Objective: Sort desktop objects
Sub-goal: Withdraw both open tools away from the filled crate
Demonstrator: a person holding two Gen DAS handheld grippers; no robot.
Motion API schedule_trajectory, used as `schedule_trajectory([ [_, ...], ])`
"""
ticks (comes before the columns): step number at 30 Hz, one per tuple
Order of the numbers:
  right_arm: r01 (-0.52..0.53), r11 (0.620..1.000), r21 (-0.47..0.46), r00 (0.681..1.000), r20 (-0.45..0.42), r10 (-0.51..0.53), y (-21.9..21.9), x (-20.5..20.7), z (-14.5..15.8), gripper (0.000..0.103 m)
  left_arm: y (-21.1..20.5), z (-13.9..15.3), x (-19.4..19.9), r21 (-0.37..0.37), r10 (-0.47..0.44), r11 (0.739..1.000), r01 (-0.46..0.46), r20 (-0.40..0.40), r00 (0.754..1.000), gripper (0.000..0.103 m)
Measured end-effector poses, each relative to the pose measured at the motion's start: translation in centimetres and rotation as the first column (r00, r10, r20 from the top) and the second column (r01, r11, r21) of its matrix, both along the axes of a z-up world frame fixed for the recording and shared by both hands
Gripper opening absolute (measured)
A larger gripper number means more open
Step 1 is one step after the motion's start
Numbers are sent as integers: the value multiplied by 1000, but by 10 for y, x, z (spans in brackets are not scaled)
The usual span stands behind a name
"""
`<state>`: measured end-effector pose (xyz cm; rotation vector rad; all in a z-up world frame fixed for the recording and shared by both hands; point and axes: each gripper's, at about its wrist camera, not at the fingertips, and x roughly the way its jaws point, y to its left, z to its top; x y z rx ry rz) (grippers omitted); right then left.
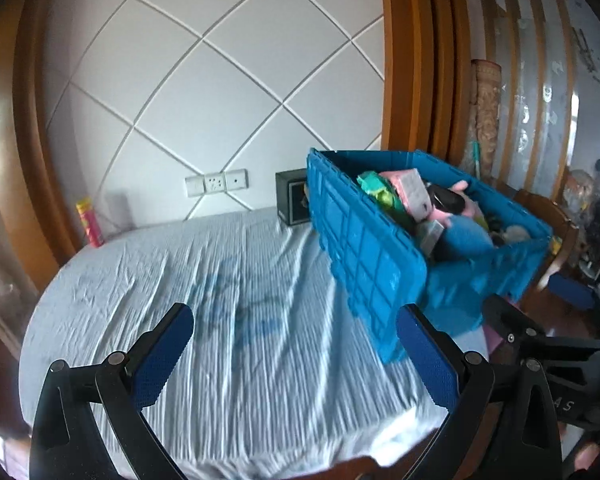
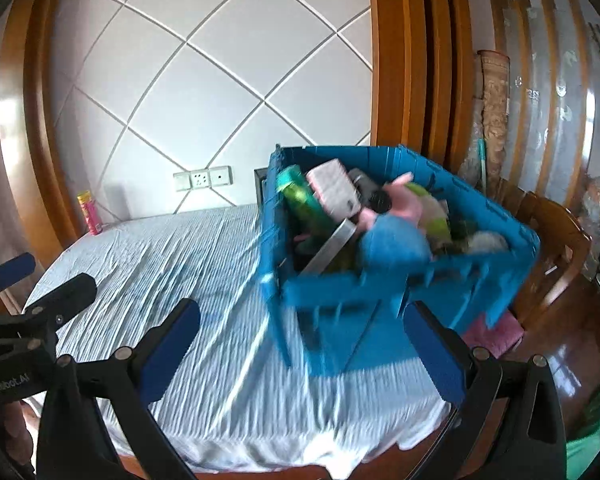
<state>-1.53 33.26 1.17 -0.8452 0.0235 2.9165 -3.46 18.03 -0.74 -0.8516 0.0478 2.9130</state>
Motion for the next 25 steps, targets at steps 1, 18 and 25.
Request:
schedule_trajectory([
  [1, 10, 1000, 5, 1000, 2, -10, -5, 10, 1, 103, -2, 1, 6, 4, -7, 1000, 7, 1, 1000, 102],
  [18, 152, 988, 7, 988, -25, -151, 10, 75, 25, 103, 27, 22, 21, 37, -102, 994, 104, -56, 993, 102],
  [25, 142, 990, -18, 990, -1, -142, 30, 59, 21, 103, 37, 22, 10, 33, -84, 996, 86, -59, 995, 102],
])
